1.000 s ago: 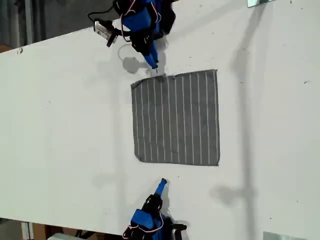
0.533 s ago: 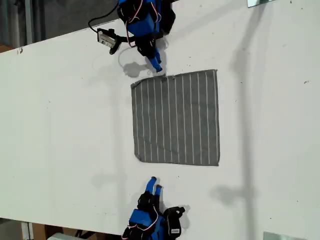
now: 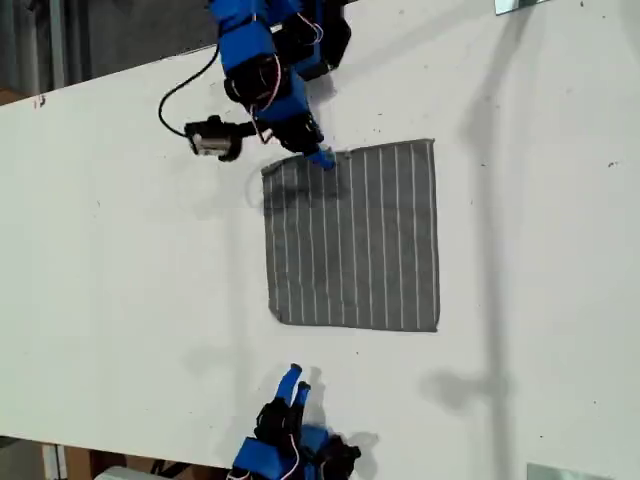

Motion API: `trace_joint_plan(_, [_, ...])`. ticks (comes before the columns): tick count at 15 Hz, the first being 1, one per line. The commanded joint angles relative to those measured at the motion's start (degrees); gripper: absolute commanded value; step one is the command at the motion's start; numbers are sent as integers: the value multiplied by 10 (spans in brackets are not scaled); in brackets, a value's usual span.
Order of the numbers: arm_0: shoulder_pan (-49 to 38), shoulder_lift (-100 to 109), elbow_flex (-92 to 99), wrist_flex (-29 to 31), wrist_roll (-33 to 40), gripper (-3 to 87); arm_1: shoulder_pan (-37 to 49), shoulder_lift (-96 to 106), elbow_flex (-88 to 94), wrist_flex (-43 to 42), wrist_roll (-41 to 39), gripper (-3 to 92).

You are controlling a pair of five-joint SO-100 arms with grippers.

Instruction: Grasp corners of a square towel and fold twice.

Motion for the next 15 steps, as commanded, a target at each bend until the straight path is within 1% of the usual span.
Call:
trace_joint_plan(1, [58, -316, -177, -9, -16, 193, -102, -55, -33, -20, 97, 243])
trace_joint_plan(2, [92, -376, -179, -38, -47, 189, -164, -52, -18, -46, 149, 242])
trace_joint_plan(3, [134, -433, -192, -51, -91, 188, -223, -57, -13, -49, 209, 248])
trace_joint_plan(4, [172, -488, -219, -52, -132, 187, -275, -62, -12, -47, 261, 252])
trace_joint_plan(5, [208, -538, -248, -51, -169, 189, -317, -68, -13, -57, 299, 255])
trace_joint_plan(6, [241, -585, -274, -50, -200, 192, -344, -98, -14, -104, 310, 257])
trace_joint_plan(7, [267, -622, -299, -41, -232, 195, -352, -155, -28, -149, 309, 262])
trace_joint_plan(8, [287, -635, -308, -43, -248, 198, -352, -213, -59, -169, 301, 265])
trace_joint_plan(10, [297, -654, -308, -72, -250, 198, -346, -274, -80, -215, 282, 269])
trace_joint_plan(12, [298, -683, -308, -107, -238, 197, -335, -300, -56, -263, 270, 269])
trace_joint_plan(15, [297, -693, -301, -111, -240, 198, -313, -303, 11, -359, 247, 267])
